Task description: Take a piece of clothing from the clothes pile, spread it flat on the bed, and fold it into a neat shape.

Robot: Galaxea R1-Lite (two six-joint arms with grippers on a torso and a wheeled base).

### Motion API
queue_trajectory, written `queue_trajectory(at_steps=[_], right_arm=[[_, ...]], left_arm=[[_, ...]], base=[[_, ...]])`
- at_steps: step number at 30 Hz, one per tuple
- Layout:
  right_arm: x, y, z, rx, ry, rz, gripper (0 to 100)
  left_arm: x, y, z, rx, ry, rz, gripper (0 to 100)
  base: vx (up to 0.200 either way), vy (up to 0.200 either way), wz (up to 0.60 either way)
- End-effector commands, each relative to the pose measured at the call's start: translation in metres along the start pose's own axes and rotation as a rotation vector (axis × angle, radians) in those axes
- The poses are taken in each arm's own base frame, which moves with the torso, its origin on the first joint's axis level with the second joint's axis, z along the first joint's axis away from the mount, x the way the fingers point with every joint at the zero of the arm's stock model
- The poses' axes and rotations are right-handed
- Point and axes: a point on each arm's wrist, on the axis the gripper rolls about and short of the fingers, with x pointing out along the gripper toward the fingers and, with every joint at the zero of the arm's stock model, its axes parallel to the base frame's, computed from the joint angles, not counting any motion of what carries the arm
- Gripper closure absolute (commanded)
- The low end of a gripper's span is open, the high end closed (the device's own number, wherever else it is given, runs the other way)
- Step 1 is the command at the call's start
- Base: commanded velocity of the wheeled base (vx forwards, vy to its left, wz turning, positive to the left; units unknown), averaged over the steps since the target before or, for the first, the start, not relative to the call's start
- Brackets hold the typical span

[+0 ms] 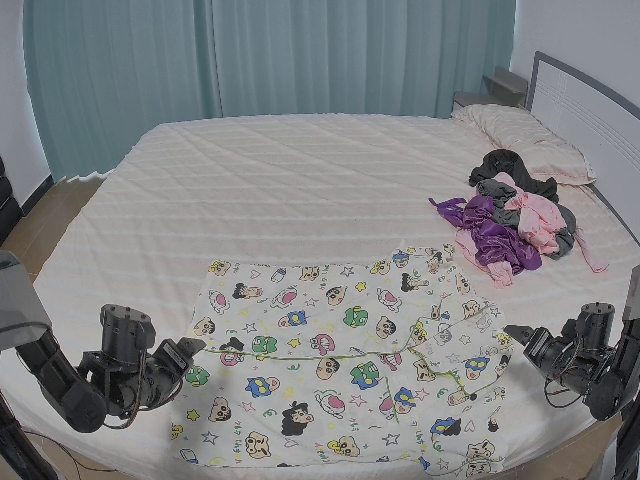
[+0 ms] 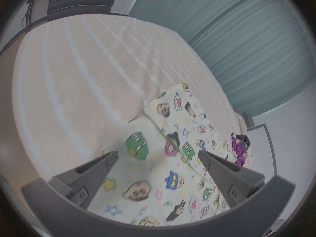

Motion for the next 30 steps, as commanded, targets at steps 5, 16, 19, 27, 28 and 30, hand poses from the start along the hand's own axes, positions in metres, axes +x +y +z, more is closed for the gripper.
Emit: queue_trajectory(at_steps=[5, 16, 19, 27, 28, 30], right_arm=[[-0.011, 0.007, -0.009, 0.055, 0.015, -0.033, 0], [-0.013, 0.006, -0.009, 0.062, 0.016, -0.043, 0], [-0.012, 0.006, -0.009, 0.061, 0.021, -0.046, 0], [-0.012, 0.006, -0.01, 0.057, 0.025, -0.045, 0], [-0.012, 0.006, -0.011, 0.056, 0.027, -0.045, 0], [-0.012, 0.007, -0.012, 0.051, 0.033, -0.039, 0]], left_arm=[[-0.028, 0.012, -0.021, 0.002, 0.063, -0.003, 0], [-0.025, 0.016, -0.029, 0.025, 0.103, 0.029, 0], [-0.018, 0.021, -0.035, 0.044, 0.128, 0.07, 0], [0.012, 0.029, -0.048, 0.07, 0.146, 0.125, 0], [0.015, 0.028, -0.049, 0.068, 0.137, 0.113, 0], [0.022, 0.026, -0.049, 0.064, 0.108, 0.093, 0]], base=[[-0.2, 0.0, 0.0], [-0.2, 0.0, 0.0], [-0.133, 0.0, 0.0], [0.0, 0.0, 0.0], [0.0, 0.0, 0.0], [0.0, 0.0, 0.0]])
